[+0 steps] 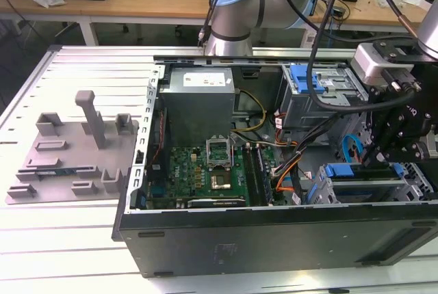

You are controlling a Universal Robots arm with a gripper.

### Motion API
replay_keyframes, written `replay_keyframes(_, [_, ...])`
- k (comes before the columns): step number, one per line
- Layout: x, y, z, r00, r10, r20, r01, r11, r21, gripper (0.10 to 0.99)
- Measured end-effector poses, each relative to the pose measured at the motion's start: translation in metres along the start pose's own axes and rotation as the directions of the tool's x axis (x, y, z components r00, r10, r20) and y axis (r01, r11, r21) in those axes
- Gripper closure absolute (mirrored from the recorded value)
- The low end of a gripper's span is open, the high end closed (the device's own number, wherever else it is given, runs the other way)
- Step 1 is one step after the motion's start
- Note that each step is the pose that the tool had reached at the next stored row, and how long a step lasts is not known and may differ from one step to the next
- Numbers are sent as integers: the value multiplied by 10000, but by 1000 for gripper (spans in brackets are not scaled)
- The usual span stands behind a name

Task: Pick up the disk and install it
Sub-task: 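Insert the second disk wire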

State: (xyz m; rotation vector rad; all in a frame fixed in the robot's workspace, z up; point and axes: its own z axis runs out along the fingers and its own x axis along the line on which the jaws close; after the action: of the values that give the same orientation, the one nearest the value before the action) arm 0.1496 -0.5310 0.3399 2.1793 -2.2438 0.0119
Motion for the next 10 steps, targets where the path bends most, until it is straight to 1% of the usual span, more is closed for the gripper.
replay_keyframes(1, [0, 1, -1, 10000, 0, -1, 0, 10000, 1, 851])
replay_keyframes(3, [0, 1, -11, 10000, 0, 0, 0, 10000, 3, 851])
replay_keyframes(5, [1, 1, -39, 10000, 0, -2, 0, 10000, 8, 851])
replay_keyframes(9, [2, 3, -132, 10000, 1, -2, -1, 10000, 41, 851])
replay_keyframes(10, [3, 5, -170, 10000, 1, -2, -1, 10000, 55, 851])
